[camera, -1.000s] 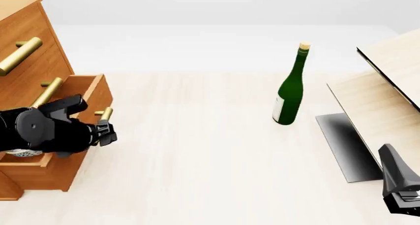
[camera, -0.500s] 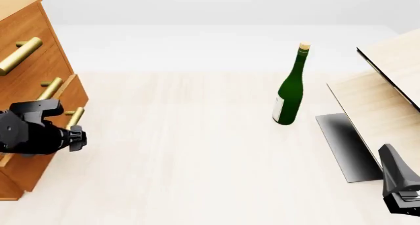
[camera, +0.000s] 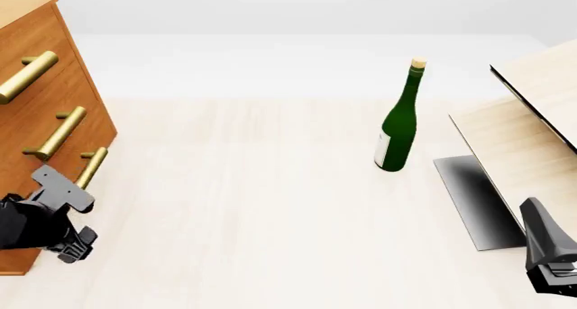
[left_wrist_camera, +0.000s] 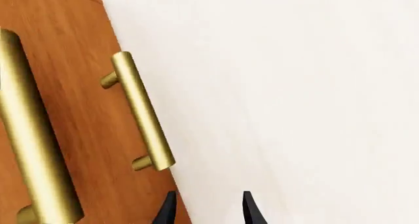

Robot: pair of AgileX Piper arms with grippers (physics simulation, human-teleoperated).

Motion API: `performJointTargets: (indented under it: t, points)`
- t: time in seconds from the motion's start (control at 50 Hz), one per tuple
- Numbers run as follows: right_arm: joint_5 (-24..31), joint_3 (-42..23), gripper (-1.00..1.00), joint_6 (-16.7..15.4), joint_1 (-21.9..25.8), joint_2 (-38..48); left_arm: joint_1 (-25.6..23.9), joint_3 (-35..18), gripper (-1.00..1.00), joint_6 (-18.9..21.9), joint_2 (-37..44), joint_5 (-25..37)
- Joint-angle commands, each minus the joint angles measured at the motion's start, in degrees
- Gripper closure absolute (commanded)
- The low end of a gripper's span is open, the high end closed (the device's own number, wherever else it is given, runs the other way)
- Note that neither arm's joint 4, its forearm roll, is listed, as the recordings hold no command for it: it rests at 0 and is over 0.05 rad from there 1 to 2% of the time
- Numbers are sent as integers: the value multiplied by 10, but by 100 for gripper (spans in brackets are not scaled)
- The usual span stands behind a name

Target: Put the bowl in the bottom drawer of the cabinet and close it.

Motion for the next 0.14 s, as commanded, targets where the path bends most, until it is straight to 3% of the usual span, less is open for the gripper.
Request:
performJointTargets:
  t: [0.02, 0.14]
  points:
    - [0, 0, -100, 0, 0, 0, 186, -12, -100, 0, 41, -9]
    - [0, 0, -100, 0, 0, 0, 15, -70, -100, -143, 62, 55]
